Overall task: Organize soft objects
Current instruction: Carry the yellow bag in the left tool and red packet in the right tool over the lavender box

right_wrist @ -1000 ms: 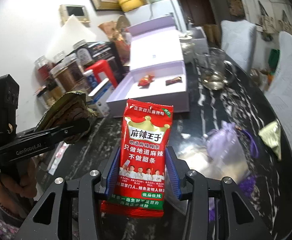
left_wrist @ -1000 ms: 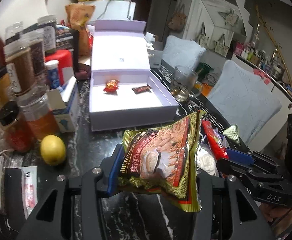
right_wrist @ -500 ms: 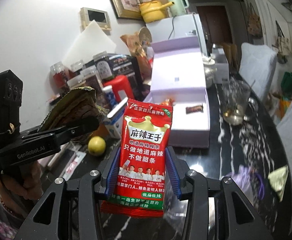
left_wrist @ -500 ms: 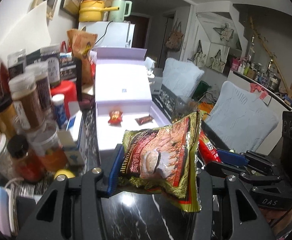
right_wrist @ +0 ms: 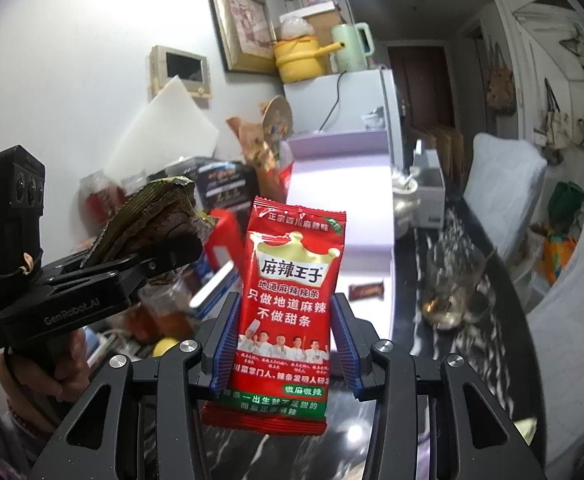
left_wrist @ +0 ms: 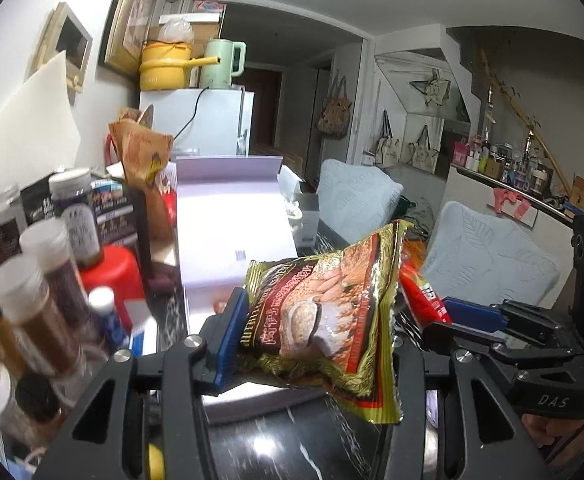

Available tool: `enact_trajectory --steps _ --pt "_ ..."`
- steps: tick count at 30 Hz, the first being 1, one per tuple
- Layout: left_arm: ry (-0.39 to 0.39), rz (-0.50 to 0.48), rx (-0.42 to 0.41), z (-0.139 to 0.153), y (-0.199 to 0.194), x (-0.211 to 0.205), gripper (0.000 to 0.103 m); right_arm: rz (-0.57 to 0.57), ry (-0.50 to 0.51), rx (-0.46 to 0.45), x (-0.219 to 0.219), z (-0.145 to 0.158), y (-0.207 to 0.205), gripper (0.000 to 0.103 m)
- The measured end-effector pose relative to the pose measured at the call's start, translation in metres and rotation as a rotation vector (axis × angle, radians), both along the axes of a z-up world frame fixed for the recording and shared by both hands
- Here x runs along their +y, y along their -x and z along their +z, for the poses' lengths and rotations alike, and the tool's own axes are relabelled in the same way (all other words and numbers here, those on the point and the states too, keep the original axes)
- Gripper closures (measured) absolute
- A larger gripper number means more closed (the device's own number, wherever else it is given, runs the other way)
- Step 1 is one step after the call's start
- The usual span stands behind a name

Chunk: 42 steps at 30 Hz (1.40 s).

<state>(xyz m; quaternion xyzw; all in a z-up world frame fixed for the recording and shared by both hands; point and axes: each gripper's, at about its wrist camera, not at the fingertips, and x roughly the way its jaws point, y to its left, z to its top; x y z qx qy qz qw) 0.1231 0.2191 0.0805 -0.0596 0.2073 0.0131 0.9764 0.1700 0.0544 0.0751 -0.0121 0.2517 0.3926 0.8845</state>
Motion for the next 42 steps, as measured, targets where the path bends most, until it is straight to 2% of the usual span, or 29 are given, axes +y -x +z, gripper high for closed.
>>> enact_trajectory --steps 14,19,31,42 --pt "-0.032 0.030 -0.058 0.016 -0.060 0.013 0.057 -0.055 0.003 -0.066 0.013 0.033 -0.064 0.059" --pt "-0.040 0.054 -0.061 0.015 -0.088 0.022 0.057 -0.065 0.018 -0.068 0.022 0.036 -0.087 0.059" --pt "-0.037 0.110 -0.011 -0.005 -0.149 0.043 0.057 -0.056 0.054 -0.039 0.053 0.017 -0.145 0.059" --pt "-0.106 0.171 0.084 -0.032 -0.181 0.048 0.057 -0.070 0.093 0.009 0.072 -0.008 -0.175 0.059"
